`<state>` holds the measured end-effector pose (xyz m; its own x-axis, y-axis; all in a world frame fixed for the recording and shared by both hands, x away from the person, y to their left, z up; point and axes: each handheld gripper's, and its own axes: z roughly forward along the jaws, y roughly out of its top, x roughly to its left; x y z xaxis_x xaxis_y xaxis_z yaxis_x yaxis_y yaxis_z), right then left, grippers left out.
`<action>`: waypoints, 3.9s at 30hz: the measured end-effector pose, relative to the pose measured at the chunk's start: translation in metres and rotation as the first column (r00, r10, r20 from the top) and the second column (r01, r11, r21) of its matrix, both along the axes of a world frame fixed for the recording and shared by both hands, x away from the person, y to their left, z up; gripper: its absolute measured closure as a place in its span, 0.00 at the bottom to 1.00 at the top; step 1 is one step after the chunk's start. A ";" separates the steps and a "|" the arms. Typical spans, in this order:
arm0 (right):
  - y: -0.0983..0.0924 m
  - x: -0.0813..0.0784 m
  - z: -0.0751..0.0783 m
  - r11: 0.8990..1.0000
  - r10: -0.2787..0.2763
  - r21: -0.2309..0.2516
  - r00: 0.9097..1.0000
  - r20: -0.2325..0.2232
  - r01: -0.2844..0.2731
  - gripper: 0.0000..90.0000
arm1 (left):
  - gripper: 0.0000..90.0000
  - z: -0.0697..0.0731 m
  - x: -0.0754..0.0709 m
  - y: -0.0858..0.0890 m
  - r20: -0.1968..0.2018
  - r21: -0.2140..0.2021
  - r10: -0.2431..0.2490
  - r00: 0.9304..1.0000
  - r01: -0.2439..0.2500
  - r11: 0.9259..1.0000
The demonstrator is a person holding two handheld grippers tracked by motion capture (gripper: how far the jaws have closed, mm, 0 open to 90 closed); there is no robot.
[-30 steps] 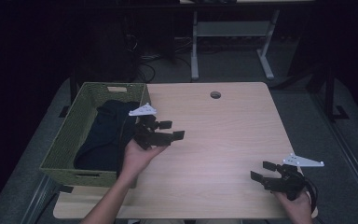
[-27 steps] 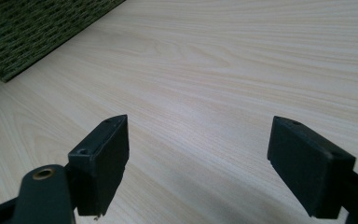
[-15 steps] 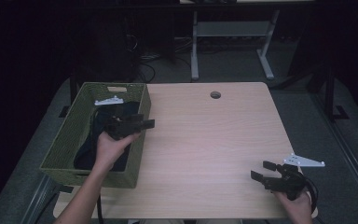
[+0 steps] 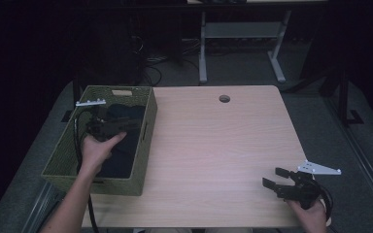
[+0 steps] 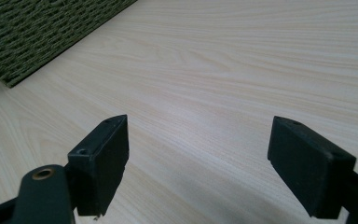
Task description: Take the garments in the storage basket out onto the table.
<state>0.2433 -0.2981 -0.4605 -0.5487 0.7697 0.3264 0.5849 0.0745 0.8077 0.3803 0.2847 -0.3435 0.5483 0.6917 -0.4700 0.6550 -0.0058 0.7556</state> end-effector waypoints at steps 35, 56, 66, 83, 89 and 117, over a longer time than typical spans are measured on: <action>0.006 -0.002 0.004 0.999 0.041 0.022 0.999 0.017 -0.041 0.22 | 0.32 -0.056 0.035 0.052 -0.233 0.103 0.189 0.954 -0.169 0.980; 0.018 -0.003 0.004 0.997 0.077 -0.010 0.997 0.020 -0.076 0.22 | 0.32 -0.073 0.045 0.060 -0.345 0.204 0.265 0.900 -0.204 0.958; 0.019 -0.003 0.004 0.996 0.084 -0.013 0.996 0.023 -0.083 0.23 | 0.30 -0.085 0.051 0.059 -0.407 0.250 0.290 0.866 -0.200 0.947; 0.021 -0.005 0.005 0.995 0.096 -0.022 0.995 0.025 -0.096 0.23 | 0.44 -0.092 0.050 0.050 -0.348 0.416 0.283 0.894 -0.123 0.901; 0.022 -0.005 0.006 0.994 0.103 -0.024 0.994 0.031 -0.102 0.23 | 0.47 -0.093 0.047 0.037 -0.276 0.542 0.232 0.933 -0.048 0.839; 0.023 -0.007 0.005 0.994 0.104 -0.026 0.994 0.025 -0.104 0.23 | 0.80 -0.088 0.049 0.035 -0.281 0.615 0.252 0.926 -0.028 0.788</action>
<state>0.2368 -0.2752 -0.4554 -0.6343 0.7158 0.2921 0.5515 0.1541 0.8198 0.4294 0.3200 -0.4319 0.3120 0.9472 -0.0743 0.8909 -0.2645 0.3692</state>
